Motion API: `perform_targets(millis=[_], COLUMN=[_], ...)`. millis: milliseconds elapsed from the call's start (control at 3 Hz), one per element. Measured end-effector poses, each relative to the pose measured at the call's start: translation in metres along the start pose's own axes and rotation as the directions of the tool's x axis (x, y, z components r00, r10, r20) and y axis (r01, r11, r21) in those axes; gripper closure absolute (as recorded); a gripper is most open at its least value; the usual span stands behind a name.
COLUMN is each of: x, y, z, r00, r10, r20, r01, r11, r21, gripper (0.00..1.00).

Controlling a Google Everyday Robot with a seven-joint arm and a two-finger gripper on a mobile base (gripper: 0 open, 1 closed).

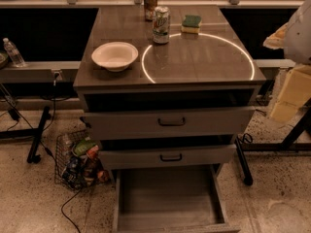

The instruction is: Place 7up can into bottom drawer

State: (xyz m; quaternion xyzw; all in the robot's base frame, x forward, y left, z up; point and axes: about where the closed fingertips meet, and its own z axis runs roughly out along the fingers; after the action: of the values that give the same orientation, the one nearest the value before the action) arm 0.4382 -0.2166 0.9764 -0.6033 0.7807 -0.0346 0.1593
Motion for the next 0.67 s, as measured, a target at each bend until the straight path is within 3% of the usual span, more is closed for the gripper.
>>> perform_targets(millis=[333,667], x=[0.000,-0.026], y=[0.000,-0.050], z=[0.000,0.040], r00=[1.000,0.996], r10=[0.000,-0.029], r20=[0.000,0.082], r01=[0.000,0.027], r11=[1.0000,0.9993], r21=[0.000,0.026], gripper=[0.00,0.00])
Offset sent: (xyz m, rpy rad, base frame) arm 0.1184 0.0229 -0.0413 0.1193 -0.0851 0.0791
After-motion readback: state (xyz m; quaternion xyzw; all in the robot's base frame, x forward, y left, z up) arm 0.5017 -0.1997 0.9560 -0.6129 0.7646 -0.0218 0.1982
